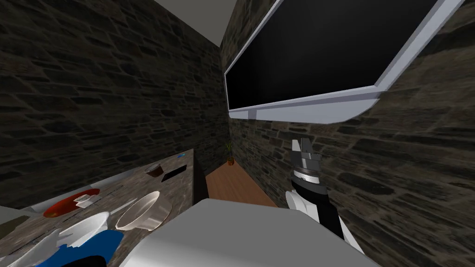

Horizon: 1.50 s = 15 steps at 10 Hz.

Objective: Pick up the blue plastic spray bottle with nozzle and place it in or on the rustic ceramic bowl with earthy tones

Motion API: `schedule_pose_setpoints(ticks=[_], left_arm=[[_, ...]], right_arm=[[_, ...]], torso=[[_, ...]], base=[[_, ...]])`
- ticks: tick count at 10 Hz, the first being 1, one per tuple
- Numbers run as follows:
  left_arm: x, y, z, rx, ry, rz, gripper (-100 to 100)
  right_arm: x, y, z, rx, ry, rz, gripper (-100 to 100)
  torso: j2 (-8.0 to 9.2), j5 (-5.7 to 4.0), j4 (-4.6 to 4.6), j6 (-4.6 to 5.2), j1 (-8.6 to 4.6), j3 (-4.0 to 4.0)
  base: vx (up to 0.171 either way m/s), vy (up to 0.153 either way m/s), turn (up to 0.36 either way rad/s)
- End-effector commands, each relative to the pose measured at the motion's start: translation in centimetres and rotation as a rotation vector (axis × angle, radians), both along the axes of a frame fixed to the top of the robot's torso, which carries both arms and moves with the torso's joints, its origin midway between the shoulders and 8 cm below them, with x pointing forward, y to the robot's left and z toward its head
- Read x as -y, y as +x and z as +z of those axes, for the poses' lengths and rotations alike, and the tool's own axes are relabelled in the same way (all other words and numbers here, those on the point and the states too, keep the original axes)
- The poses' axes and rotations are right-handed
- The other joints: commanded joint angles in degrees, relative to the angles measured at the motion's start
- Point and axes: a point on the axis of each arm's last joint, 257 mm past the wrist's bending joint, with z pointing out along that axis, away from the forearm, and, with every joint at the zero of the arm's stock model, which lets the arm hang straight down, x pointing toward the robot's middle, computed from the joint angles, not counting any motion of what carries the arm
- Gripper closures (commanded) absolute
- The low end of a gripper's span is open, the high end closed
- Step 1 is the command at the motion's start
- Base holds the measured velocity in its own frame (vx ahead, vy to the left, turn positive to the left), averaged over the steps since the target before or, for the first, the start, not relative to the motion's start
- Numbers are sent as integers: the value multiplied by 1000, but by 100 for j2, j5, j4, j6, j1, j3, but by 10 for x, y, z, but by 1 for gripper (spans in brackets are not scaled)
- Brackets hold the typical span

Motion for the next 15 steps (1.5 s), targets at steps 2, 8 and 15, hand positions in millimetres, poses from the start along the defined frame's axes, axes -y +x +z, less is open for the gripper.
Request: schedule_pose_setpoints(ticks=[2, 8, 15], left_arm=[[-2, -19, 8, -27, 25, 10, -100], [0, -41, 17, -49, 51, 33, -100], [0, -41, 17, -49, 52, 33, 100]], right_arm=[[0, 0, 0, 0, 0, 0, 0], [0, 0, 0, 0, 0, 0, 0], [0, 0, 0, 0, 0, 0, 0]], torso=[[4, 2, 1, 0, 9, 3], [74, -1, 17, 1, -10, 43], [91, -3, 22, 1, -21, 53]], base=[[202, 90, 27], [107, 77, 22], [0, 0, 0]])
